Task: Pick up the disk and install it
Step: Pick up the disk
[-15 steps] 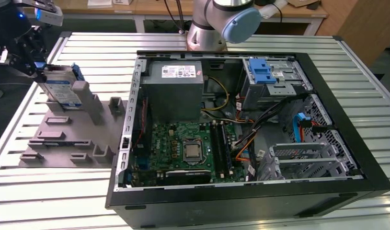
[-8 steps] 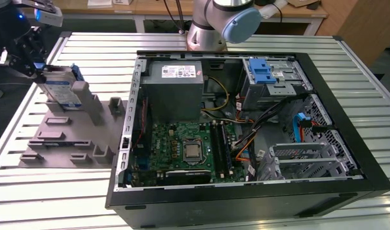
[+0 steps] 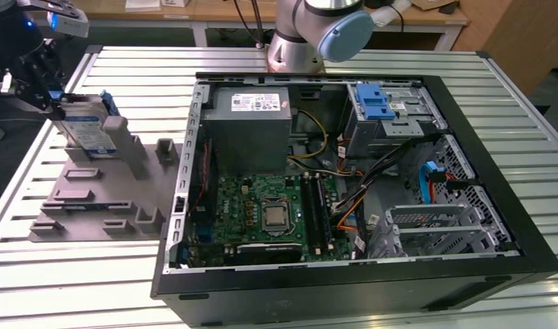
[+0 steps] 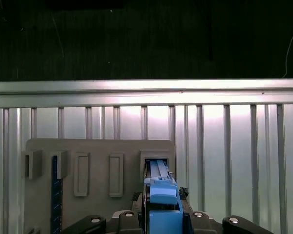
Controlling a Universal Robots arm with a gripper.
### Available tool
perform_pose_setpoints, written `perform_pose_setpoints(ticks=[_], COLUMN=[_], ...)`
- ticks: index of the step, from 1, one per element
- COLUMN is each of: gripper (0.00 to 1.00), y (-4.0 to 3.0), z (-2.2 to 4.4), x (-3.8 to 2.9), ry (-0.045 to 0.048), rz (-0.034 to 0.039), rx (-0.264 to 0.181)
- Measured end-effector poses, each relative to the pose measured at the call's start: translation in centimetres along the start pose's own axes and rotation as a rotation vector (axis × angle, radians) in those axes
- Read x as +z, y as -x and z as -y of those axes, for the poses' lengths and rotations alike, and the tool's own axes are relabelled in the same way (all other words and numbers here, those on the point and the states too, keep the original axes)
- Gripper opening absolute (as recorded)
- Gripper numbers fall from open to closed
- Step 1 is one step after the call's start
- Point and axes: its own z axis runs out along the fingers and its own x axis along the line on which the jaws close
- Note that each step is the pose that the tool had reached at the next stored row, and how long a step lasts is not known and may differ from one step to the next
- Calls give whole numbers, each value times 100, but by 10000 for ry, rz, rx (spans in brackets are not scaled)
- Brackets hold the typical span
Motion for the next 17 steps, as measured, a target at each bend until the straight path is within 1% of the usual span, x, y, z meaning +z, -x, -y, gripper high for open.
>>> perform_pose_setpoints(ticks=[5,7,8,13,15,16,17], gripper=[37,38,45,45,44,36,36], y=[0,0,0,0,0,0,0], z=[0,0,0,0,0,0,0], x=[1,2,1,0,0,0,0], ry=[-2,-3,-2,1,1,1,2], rz=[0,1,1,0,-1,-1,-1], rx=[-20,-22,-23,-29,-31,-32,-33])
